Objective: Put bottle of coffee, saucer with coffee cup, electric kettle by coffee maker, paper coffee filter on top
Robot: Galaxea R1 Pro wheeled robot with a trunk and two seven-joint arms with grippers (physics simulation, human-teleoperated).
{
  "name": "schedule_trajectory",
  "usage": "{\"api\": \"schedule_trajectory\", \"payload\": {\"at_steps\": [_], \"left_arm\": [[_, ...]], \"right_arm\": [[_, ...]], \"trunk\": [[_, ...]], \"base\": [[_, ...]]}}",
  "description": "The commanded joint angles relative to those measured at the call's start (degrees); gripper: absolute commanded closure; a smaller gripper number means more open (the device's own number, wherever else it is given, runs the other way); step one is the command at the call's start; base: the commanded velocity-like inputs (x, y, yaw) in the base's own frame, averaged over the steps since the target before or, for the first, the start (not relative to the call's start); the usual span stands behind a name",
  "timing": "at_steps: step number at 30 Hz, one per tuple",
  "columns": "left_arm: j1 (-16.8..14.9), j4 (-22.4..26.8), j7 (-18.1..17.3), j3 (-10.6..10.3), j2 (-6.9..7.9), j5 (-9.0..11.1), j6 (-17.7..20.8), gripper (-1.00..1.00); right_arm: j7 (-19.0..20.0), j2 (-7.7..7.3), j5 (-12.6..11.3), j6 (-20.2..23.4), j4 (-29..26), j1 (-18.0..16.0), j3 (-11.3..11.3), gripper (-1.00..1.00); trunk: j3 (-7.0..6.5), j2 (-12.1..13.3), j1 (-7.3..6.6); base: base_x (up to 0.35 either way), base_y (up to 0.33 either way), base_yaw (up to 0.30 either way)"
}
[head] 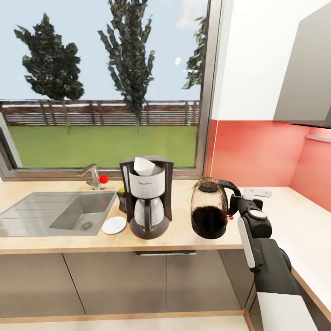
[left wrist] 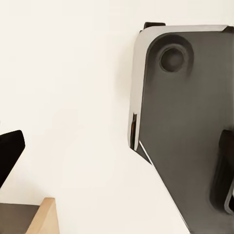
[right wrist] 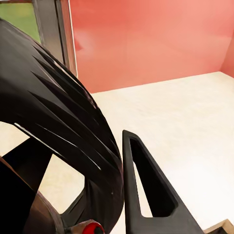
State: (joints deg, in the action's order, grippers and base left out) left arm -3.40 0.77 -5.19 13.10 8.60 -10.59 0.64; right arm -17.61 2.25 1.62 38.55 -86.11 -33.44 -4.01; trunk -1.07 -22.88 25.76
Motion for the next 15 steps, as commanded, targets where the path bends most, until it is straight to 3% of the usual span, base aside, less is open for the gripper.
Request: {"api": "schedule_trajectory", "payload": {"at_steps": [1, 7, 15], "left_arm": [[0.02, 0.01, -0.2, 0.5, 0.03, -0.56, 0.07, -1.0], [0.06, -0.06, -0.17, 0.61, 0.1, -0.49, 0.14, -1.0], [0.14, -0.22, -0.21, 0.53, 0.28, -0.49, 0.19, -1.0]], "right_arm": [[0.03, 0.04, 0.22, 0.29, -0.05, -0.04, 0.0, 1.0], [0.25, 0.04, 0.14, 0.24, 0.33, 0.03, 0.02, 1.0], [0.41, 0.04, 0.06, 0.14, 4.94, 0.04, 0.06, 1.0]], "trunk": [[0.02, -0.05, 0.02], [0.02, -0.05, 0.02], [0.02, -0.05, 0.02]], "base": [[0.018, 0.0, 0.0], [0.072, 0.001, 0.0], [0.297, 0.081, 0.0]]}}
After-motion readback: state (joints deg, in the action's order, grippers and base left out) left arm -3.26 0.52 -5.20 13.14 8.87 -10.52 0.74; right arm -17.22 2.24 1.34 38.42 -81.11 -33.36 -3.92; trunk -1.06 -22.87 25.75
